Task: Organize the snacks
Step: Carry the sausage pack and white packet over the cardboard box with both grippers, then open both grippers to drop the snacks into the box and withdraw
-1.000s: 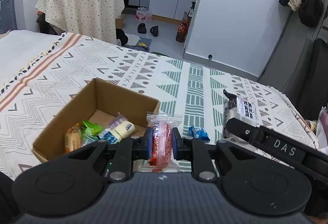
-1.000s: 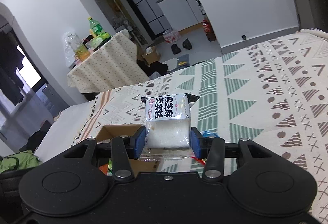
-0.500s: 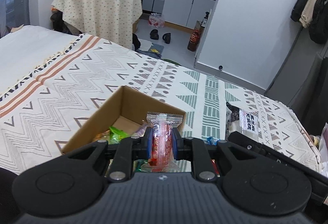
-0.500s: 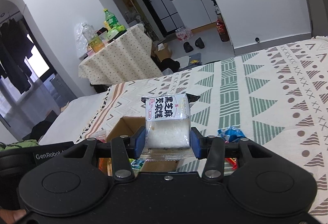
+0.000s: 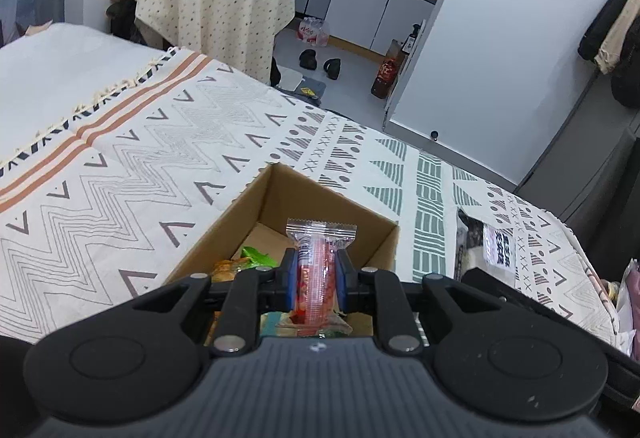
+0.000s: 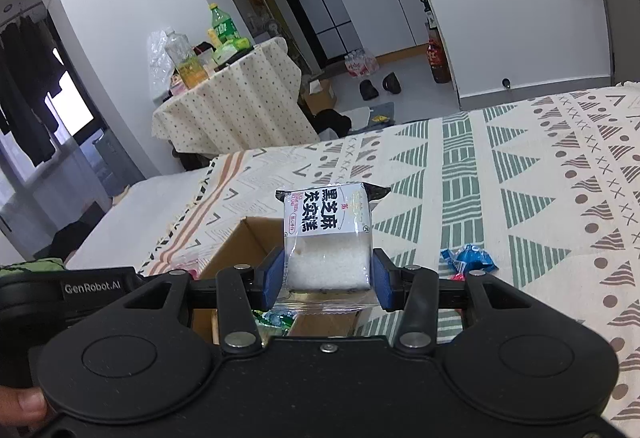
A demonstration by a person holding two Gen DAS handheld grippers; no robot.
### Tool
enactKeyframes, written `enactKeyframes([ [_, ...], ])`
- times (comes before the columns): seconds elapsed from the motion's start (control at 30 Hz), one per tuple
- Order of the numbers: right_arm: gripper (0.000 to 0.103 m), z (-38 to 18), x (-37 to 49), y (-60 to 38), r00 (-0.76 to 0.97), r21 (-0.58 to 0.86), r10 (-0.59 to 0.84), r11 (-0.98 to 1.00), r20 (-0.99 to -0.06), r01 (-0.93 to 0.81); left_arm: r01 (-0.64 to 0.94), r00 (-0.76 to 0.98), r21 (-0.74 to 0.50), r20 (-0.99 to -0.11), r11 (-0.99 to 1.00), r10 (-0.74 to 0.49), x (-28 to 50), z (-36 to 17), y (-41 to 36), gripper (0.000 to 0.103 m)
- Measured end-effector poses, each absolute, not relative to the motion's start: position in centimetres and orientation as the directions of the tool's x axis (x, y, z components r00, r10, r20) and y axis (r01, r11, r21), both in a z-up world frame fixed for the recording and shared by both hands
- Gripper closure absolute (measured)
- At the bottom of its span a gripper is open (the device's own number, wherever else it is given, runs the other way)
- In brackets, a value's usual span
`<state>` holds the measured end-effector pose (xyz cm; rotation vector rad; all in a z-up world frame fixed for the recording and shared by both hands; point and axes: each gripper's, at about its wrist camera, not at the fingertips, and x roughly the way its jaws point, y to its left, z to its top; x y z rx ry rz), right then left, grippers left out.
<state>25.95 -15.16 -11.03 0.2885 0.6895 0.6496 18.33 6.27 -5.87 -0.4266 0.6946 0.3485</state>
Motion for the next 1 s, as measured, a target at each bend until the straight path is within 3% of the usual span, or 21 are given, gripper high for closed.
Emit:
enactKeyframes([
  [0.7,0.058,-11.5,26.8,-9.6,0.526,0.417,0.644,0.763,-0.556,-0.494,-0.455,0.698,-0.319,-0.707,0.831,0.111,21.0,-8.3,12.0,0.088],
  [1.0,0.055,-11.9,27.3,-7.7,0.504,0.407,0.656,0.750,-0.562,-0.522,-0.473,0.673,-0.320,-0.732,0.821,0.103,21.3,-8.1,13.5,0.083],
])
